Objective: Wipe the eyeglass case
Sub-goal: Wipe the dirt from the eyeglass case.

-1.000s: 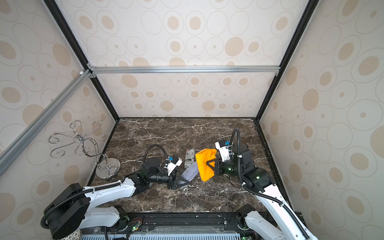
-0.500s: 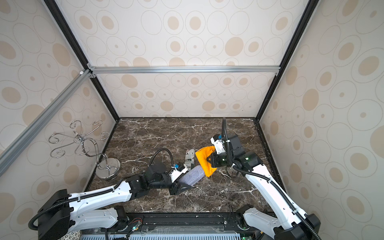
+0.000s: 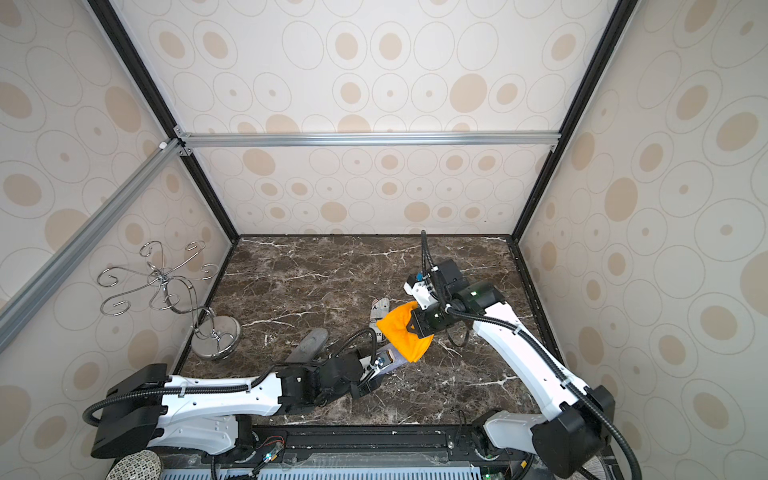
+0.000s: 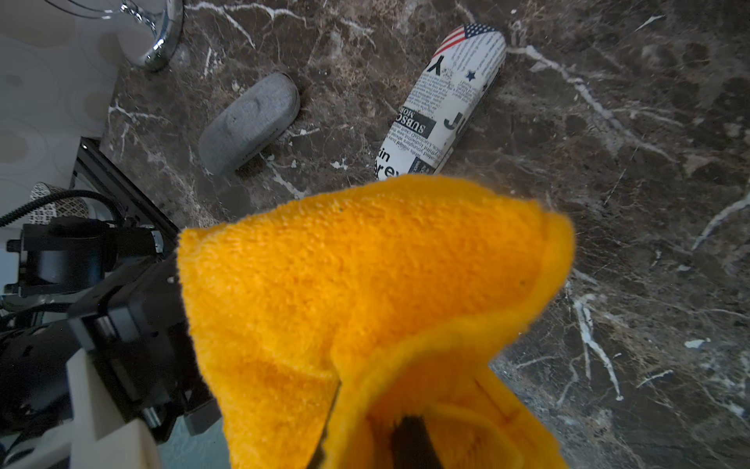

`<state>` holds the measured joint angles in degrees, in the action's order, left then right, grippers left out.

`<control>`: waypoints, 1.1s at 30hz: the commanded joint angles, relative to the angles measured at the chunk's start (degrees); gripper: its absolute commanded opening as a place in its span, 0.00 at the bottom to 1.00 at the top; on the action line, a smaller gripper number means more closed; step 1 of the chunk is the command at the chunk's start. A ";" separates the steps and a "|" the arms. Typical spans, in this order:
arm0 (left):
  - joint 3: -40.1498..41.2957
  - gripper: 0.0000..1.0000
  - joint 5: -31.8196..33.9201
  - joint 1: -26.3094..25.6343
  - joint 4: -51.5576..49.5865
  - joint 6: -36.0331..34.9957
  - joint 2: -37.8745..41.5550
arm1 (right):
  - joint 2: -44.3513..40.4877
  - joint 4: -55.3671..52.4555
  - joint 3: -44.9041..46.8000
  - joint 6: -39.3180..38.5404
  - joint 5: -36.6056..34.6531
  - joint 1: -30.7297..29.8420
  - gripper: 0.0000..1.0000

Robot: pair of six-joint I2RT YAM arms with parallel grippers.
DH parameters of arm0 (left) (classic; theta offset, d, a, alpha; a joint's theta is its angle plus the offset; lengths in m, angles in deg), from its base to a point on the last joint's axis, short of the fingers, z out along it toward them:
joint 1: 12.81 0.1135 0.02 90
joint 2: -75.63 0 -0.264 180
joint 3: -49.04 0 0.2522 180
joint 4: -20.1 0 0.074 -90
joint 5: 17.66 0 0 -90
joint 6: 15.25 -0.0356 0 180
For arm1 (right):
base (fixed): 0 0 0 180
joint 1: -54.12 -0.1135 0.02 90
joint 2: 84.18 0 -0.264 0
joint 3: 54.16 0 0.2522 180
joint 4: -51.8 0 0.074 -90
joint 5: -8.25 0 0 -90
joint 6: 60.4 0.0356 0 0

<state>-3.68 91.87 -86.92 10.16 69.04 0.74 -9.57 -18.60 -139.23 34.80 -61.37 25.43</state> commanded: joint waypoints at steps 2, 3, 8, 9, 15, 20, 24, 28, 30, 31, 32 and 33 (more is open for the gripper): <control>-3.58 0.43 10.30 -3.45 3.16 -6.90 -1.79 | 4.67 -3.41 -3.55 -3.86 -1.58 -3.88 0.00; -3.66 0.43 11.57 -4.36 3.66 -7.67 -2.30 | 5.75 -3.34 -4.00 -4.25 -1.05 -4.60 0.00; -4.38 0.43 18.08 -7.17 5.88 -11.06 -4.99 | 11.85 -4.55 -8.12 -6.45 2.27 -8.80 0.00; -4.33 0.43 18.62 -7.28 6.38 -11.29 -5.14 | 12.97 -4.95 -8.78 -6.70 2.53 -9.63 0.00; -3.69 0.43 19.94 -7.59 8.14 -11.24 -4.66 | 15.70 -3.62 -8.88 -5.12 1.27 -11.94 0.00; -2.16 0.43 20.94 -7.56 7.12 -9.52 -3.79 | 10.81 -2.19 -3.39 -1.77 -5.84 -8.22 0.00; -1.07 0.43 21.35 -7.55 6.83 -8.32 -3.12 | 6.90 -3.25 -0.19 -1.01 -9.32 -4.00 0.00; -0.75 0.43 21.38 -7.57 6.89 -8.00 -3.09 | 4.85 -4.61 0.17 -0.89 -11.19 -2.88 0.00; -0.81 0.43 21.44 -7.55 6.95 -7.98 -3.53 | 4.75 -4.30 -0.34 -1.20 -9.00 -2.87 0.00; -0.91 0.43 21.26 -7.59 7.07 -7.91 -3.74 | 4.96 -4.03 -0.77 -1.26 -7.19 -3.02 0.00; -0.98 0.43 21.10 -7.59 7.07 -7.83 -3.98 | 5.25 -3.87 -1.29 -1.34 -6.31 -3.67 0.00; -1.09 0.43 21.02 -7.56 7.21 -7.74 -4.03 | 5.60 -3.68 -1.81 -1.40 -6.45 -4.57 0.00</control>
<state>-4.16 109.72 -94.53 14.00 59.92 -4.29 -4.15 -19.59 -139.91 33.77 -69.65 22.33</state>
